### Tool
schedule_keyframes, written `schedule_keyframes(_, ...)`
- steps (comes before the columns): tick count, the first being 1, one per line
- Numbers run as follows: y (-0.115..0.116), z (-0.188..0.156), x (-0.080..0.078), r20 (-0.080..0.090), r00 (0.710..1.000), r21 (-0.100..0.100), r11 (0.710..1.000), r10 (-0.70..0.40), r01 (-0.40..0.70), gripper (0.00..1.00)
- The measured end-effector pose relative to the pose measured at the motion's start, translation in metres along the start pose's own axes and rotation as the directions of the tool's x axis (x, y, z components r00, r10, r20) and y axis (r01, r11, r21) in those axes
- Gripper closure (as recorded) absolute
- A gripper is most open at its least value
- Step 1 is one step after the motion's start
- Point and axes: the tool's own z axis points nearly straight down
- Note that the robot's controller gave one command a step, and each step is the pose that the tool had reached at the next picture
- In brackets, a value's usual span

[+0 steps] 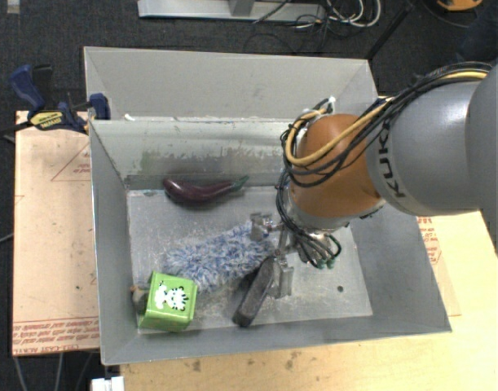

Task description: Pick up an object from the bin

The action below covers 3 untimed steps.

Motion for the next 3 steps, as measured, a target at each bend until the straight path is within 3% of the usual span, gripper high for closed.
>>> schedule_keyframes(1, 0.026, 0.043, -0.028, 0.007, 0.998, 0.000, 0.998, 0.070, -0.070, 1.00)
schedule_keyframes(2, 0.026, 0.043, -0.028, 0.007, 0.998, 0.000, 0.998, 0.070, -0.070, 1.00)
schedule_keyframes(3, 0.026, -0.161, -0.028, 0.007, 1.000, 0.001, 1.000, 0.017, -0.017, 1.00)
